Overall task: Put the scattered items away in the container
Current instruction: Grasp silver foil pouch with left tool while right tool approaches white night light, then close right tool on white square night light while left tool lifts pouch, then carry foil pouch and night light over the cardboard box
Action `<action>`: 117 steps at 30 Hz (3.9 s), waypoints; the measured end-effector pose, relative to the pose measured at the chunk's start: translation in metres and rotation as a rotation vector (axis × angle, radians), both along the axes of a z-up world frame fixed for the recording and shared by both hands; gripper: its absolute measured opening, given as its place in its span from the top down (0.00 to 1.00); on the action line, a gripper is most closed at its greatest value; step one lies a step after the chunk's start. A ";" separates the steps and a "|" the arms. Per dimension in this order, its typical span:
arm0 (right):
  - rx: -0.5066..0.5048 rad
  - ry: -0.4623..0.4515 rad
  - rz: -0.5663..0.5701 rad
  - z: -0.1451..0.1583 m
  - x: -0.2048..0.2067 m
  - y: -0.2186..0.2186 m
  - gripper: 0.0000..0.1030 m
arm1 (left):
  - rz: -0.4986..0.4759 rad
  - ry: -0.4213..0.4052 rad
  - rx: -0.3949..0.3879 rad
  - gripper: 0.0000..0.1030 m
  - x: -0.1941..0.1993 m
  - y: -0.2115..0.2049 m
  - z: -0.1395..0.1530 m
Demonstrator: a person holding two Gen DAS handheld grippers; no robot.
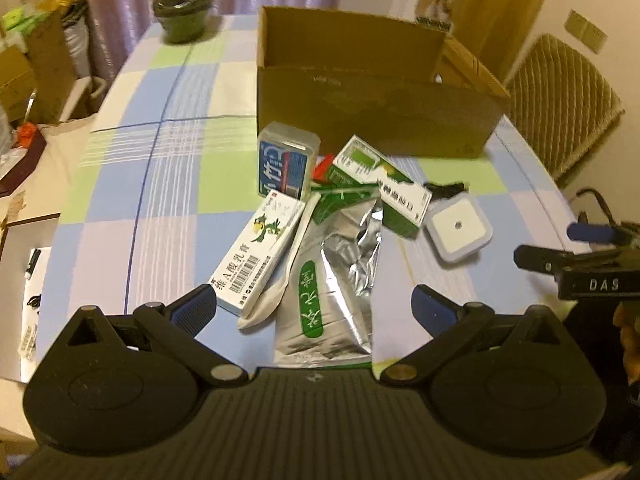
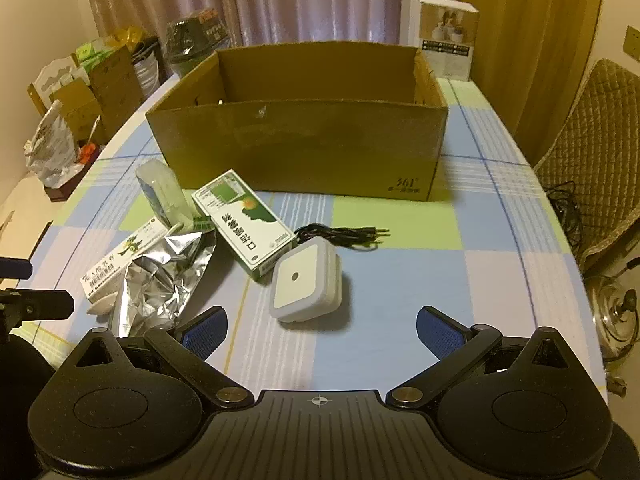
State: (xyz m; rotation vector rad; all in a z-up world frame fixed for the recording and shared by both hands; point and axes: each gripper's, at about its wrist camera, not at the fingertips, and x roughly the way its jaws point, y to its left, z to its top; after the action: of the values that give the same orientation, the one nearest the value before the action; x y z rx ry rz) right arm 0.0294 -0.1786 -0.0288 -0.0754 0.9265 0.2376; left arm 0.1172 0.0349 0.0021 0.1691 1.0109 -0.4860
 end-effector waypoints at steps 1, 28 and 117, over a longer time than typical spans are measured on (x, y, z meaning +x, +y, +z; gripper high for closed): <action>0.000 0.001 0.001 -0.002 0.001 0.000 0.00 | -0.013 0.004 0.014 0.01 0.003 0.001 -0.003; 0.061 0.011 -0.018 -0.035 0.031 -0.014 0.00 | -0.319 -0.024 0.258 0.28 0.016 -0.085 -0.070; -0.067 0.051 0.203 -0.056 0.052 -0.011 0.65 | -0.306 0.190 0.272 0.35 0.043 -0.126 -0.098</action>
State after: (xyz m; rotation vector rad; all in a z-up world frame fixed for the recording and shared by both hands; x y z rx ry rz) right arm 0.0817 -0.1898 -0.0844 -0.2263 0.9779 0.3978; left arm 0.1605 -0.0906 -0.0962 0.5347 1.2440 -0.6502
